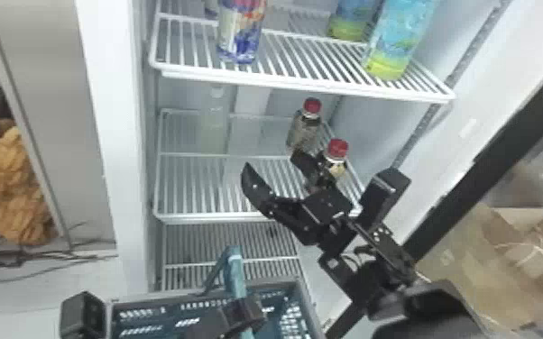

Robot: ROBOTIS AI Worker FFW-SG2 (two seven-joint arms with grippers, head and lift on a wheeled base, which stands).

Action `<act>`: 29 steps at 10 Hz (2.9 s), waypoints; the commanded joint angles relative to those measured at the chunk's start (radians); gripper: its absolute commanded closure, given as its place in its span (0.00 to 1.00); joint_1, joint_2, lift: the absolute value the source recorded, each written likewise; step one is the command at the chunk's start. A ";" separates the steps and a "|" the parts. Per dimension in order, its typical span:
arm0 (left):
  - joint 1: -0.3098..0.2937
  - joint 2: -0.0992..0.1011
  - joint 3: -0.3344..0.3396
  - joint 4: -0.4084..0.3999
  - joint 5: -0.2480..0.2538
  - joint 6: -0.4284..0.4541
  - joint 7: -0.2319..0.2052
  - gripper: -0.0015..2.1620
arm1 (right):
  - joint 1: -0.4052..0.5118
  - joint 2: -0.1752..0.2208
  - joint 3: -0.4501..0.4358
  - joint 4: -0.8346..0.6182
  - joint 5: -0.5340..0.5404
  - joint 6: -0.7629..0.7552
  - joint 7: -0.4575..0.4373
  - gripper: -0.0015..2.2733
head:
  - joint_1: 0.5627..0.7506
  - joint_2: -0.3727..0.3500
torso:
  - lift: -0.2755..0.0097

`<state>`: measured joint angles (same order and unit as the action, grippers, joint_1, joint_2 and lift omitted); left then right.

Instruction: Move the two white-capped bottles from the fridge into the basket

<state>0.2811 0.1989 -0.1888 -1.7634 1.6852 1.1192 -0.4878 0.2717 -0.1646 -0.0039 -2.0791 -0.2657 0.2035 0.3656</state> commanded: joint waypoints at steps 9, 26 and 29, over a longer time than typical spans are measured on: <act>-0.009 0.000 -0.007 0.000 0.002 0.000 0.003 0.52 | -0.299 -0.007 0.096 0.365 0.022 -0.113 -0.019 0.04 | 0.70 0.16 | 0.05; -0.028 0.000 -0.027 0.012 0.008 -0.007 0.006 0.52 | -0.709 -0.006 0.309 0.868 0.046 -0.159 -0.094 0.02 | 0.70 0.27 | 0.05; -0.031 0.000 -0.031 0.015 0.012 -0.007 0.005 0.52 | -0.726 -0.006 0.329 0.922 -0.001 -0.194 -0.094 0.14 | 0.70 0.27 | 0.05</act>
<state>0.2504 0.1994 -0.2188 -1.7487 1.6962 1.1117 -0.4817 -0.4525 -0.1702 0.3232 -1.1616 -0.2586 0.0121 0.2709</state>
